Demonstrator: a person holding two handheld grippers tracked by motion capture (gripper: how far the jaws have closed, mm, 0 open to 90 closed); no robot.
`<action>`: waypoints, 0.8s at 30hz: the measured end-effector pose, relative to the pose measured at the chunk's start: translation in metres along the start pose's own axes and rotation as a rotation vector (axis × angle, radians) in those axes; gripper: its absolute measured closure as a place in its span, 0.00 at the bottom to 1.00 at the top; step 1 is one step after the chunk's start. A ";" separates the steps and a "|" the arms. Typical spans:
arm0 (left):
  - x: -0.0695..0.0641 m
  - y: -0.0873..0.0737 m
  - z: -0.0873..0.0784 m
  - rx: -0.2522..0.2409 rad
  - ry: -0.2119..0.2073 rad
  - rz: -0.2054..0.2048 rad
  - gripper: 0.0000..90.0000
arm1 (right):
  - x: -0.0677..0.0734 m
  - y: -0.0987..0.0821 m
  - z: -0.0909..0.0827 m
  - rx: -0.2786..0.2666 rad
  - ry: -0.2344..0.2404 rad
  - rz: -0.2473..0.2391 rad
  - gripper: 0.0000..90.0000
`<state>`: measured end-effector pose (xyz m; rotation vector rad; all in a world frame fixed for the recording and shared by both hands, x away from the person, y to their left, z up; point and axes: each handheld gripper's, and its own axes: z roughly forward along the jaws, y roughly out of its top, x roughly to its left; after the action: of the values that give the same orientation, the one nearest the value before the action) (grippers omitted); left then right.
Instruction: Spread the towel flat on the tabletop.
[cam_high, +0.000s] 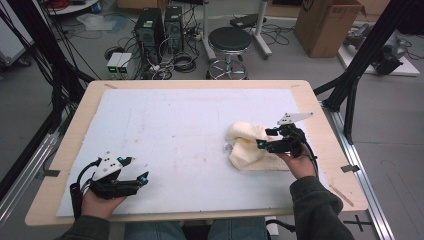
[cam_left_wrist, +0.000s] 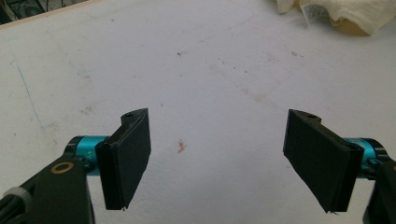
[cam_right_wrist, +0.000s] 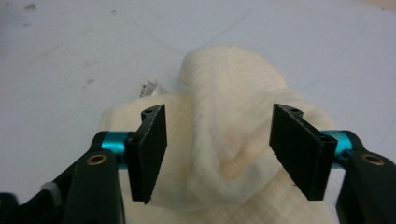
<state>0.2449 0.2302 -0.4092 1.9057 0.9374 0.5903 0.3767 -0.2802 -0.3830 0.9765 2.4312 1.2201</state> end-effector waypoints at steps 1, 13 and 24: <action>0.001 0.000 0.000 0.003 0.001 0.004 0.26 | -0.001 -0.002 0.004 0.022 0.004 0.006 0.44; 0.001 0.000 0.001 0.002 -0.004 0.002 0.27 | -0.011 -0.012 0.030 0.150 -0.021 0.028 0.64; 0.001 0.000 0.001 0.001 -0.006 0.002 0.27 | -0.010 -0.017 0.046 0.193 -0.072 0.017 0.70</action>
<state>0.2460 0.2302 -0.4098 1.9085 0.9320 0.5847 0.3991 -0.2664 -0.4253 1.0750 2.5239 0.9503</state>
